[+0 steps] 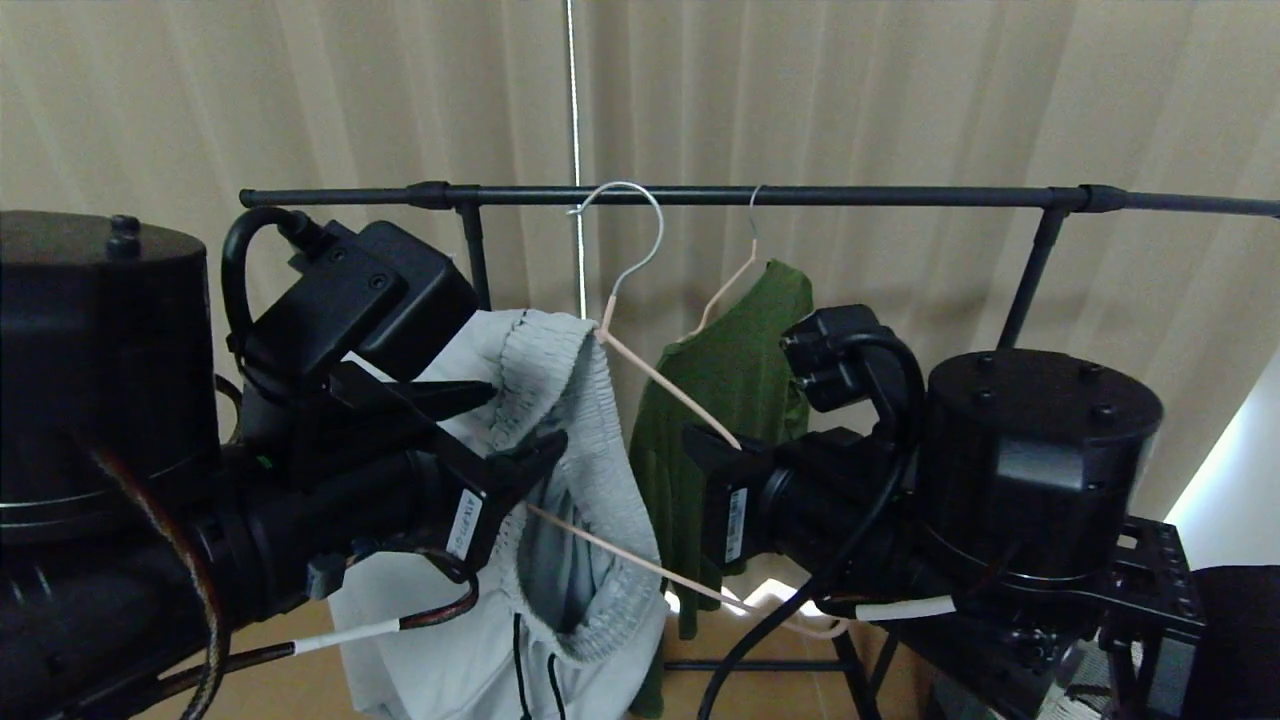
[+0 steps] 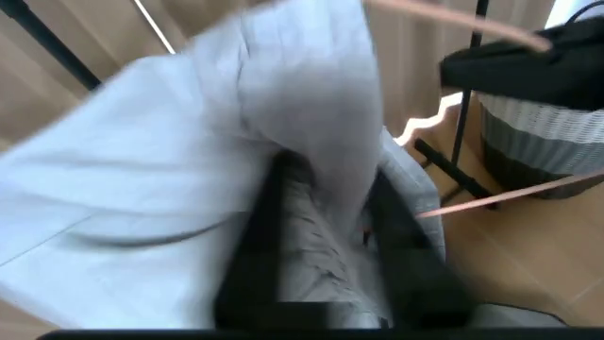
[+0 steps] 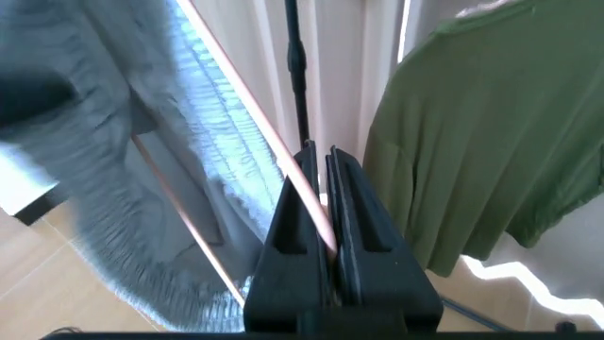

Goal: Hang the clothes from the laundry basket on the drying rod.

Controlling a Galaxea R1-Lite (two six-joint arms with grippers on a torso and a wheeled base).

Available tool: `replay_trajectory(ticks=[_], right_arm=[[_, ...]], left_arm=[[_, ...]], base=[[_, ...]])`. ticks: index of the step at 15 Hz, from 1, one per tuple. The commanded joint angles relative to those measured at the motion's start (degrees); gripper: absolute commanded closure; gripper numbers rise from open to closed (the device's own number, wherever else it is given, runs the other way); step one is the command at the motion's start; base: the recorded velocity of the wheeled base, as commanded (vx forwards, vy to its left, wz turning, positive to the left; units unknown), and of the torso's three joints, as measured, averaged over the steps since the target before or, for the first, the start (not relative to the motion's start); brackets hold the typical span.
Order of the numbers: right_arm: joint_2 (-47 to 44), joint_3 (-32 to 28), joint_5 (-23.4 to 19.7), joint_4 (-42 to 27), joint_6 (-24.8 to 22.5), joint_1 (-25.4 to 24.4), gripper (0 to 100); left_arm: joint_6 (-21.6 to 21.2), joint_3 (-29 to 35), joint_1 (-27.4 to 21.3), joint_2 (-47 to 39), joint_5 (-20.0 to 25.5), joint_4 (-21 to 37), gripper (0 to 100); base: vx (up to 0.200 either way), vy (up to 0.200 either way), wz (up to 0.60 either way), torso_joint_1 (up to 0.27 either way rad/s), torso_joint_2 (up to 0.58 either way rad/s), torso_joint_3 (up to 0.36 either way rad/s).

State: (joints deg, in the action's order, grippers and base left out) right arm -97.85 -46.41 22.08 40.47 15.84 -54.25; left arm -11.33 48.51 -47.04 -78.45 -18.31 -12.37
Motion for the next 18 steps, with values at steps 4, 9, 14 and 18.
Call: replay_trajectory(ticks=[4,9,14,18], right_arm=[[4.3,0.2,-2.5,0.0,-2.9,6.2,100],[10.4,8.0,-16.2,0.0,-6.9,17.9,100],[12.2,10.0,-19.6,-0.9,-12.3,19.7,100],[12.2,11.8,-19.6,-0.6,-12.8,17.3,100]], left_arm=[[-6.0,-6.1,-0.2,6.0,0.1,-0.4,0],[-11.4,-10.6,3.4,13.3,0.1,-0.5,0],[-19.4,-9.3,11.0,13.3,12.9,-3.7,0],[-23.8,-6.3,11.0,8.9,18.4,-3.7,0]], base=[[0.000,0.000,0.00,0.000,0.00,0.000],[0.000,0.000,0.00,0.000,0.00,0.000],[0.000,0.000,0.00,0.000,0.00,0.000],[0.000,0.000,0.00,0.000,0.00,0.000]])
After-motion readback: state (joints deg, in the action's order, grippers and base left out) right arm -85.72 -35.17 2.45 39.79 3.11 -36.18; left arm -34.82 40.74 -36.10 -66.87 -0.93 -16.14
